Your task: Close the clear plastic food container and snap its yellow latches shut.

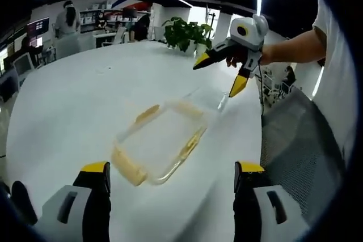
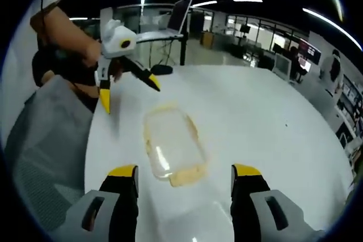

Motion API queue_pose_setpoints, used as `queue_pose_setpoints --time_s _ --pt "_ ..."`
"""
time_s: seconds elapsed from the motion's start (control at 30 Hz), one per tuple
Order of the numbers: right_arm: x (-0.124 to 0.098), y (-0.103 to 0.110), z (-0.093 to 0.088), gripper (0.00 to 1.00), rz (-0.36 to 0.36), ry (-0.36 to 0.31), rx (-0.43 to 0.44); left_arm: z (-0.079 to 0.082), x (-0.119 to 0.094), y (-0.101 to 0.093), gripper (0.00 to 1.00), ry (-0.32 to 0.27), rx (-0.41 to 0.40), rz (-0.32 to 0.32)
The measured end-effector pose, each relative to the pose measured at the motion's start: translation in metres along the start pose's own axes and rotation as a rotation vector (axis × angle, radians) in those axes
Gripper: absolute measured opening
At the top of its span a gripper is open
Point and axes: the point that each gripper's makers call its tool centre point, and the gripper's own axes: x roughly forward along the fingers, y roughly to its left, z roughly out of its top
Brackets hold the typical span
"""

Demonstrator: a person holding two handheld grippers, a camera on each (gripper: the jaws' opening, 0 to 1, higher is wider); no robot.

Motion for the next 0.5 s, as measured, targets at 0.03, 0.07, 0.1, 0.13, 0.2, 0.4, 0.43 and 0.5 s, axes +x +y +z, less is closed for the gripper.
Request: queue_pose_setpoints --time_s 0.03,0.07,0.1,0.13,0.2,0.4,0.43,0.5 --pt "0.0 0.0 -0.001 0.66 0.006 0.009 0.006 -0.002 0.001 0.001 0.9 0.014 -0.002 -0.001" --pt "0.0 0.001 -0.001 0.66 0.007 0.012 0.008 -0.001 0.002 0.0 0.9 0.017 -0.002 -0.004" --pt "0.0 0.001 -0.001 0.66 0.008 0.013 0.007 -0.001 0.002 0.0 0.9 0.016 0.003 -0.008" --pt "0.0 0.003 0.0 0.66 0.016 0.008 0.004 0.001 0.003 0.0 0.9 0.018 0.016 -0.015" --pt "0.005 0.004 -0.004 0.65 0.028 0.017 -0.007 -0.001 0.006 0.003 0.9 0.029 0.037 -0.017" --pt "0.016 0.008 -0.015 0.64 0.064 0.069 -0.048 -0.002 0.006 0.01 0.89 0.054 0.08 -0.023" --pt "0.018 0.008 -0.016 0.64 0.069 0.08 -0.057 -0.001 0.006 0.013 0.89 0.053 0.082 -0.024" --pt "0.02 0.006 -0.014 0.63 0.065 0.084 -0.061 -0.002 0.006 0.016 0.88 0.059 0.081 -0.022"
